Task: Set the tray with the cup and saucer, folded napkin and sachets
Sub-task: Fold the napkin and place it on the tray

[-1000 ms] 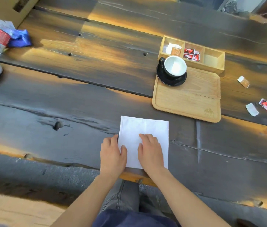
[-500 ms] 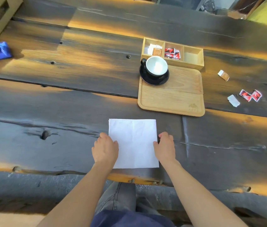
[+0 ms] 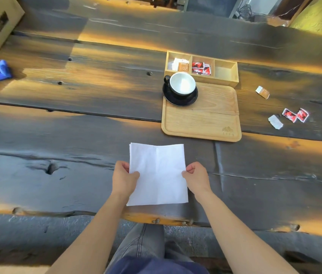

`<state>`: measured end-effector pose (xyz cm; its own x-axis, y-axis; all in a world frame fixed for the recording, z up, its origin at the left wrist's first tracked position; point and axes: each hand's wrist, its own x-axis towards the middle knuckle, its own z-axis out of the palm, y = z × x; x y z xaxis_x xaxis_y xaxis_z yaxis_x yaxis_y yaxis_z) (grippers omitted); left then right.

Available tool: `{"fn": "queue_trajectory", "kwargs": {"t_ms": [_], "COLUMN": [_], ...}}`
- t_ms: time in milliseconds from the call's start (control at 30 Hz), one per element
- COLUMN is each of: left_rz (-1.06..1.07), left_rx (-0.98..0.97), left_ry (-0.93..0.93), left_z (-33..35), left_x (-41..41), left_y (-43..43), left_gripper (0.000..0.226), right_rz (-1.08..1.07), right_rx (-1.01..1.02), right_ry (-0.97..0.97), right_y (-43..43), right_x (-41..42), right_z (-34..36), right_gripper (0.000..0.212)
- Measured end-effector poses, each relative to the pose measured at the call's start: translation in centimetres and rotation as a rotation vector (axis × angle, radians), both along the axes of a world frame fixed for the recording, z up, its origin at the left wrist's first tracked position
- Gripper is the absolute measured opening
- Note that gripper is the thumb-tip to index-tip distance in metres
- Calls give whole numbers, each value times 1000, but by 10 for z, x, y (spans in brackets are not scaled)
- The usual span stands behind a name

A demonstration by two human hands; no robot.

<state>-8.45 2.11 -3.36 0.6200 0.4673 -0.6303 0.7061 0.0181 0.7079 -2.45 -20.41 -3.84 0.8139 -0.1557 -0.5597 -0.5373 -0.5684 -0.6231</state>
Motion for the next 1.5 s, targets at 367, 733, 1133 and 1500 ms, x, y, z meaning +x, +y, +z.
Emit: {"fn": "queue_trajectory", "kwargs": {"t_ms": [367,733,1133,1500], "left_rz": [-278,-586,-710,-1224], "left_rx": [35,264,748,923], "left_ry": [-179,-175,-136,-144], "left_z": [17,41,-13,-37], "left_x": [-14,-2,30,14], "left_y": [21,24,-37,-75], "left_gripper": [32,10,51,69], "right_rz": [156,362,25,283], "right_rx": [245,193,76,-7], "right_ry": [-96,-209,-107,-122], "right_y": [-35,-62,-23,-24], "right_x": [-6,-1,10,15], "right_z": [36,58,4,24], "right_gripper": [31,17,31,43]}}
